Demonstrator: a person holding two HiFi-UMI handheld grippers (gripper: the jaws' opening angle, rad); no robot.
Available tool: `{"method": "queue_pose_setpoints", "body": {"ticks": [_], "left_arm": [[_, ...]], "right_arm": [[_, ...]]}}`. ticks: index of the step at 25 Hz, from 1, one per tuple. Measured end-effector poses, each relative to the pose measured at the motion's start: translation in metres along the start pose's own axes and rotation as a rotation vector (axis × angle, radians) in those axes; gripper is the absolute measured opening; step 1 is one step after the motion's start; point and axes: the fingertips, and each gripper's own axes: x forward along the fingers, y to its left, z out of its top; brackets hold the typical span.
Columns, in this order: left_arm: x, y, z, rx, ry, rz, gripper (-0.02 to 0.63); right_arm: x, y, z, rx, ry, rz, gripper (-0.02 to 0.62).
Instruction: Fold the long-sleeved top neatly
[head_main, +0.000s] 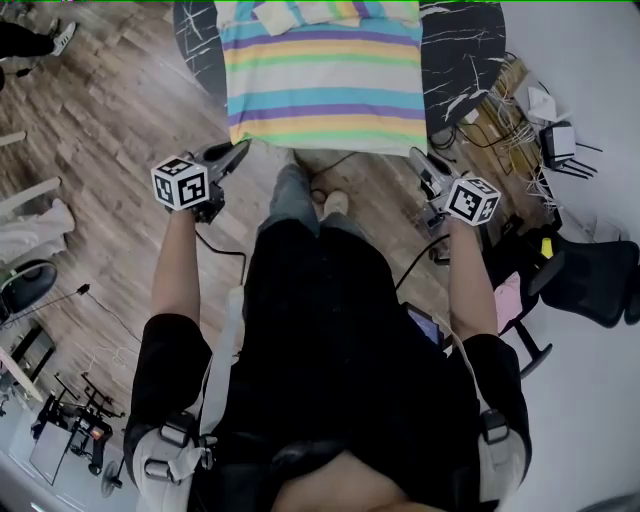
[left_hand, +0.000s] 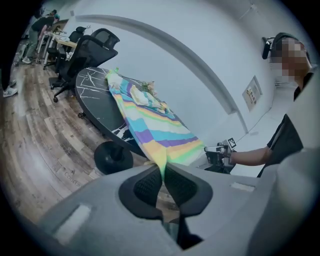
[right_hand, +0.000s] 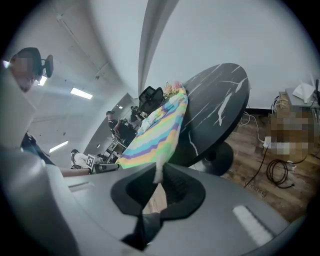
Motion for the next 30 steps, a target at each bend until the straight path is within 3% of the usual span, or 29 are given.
{"method": "queue_pose_setpoints", "body": {"ticks": [7,11,16,21,26,30], "left_arm": [[-0.019,-0.026,-0.014,0.038,0.033,0.051,0.023],[-0.028,-0.050,-0.023,0.001,0.012,0.026,0.023],[-0.037,-0.064,-0.013,-0.031,-0.010,0.008,0.021],[-0.038,-0.081,0.031,-0.064,-0.028,-0.095,0.023],[-0.039,-0.065,0.095,-0.238,-0.157,-0.218,0.023],[-0.034,-0.035,0.136,-0.224,-0.137,-0.174,0.023]], "right_arm": [[-0.024,0.008,-0.003,-0.012,-0.025,0.017,0.019],[-0.043,0.020,-0.006,-0.025,-0.033,0.039,0.020],[-0.051,0.042,0.021,-0.030,-0.097,0.079,0.020],[-0.038,0.058,0.068,-0.057,-0.142,0.119,0.019],[-0.015,0.066,0.126,-0.042,-0.217,0.163,0.018],[0.009,0.062,0.171,-0.034,-0.273,0.124,0.018]]}}
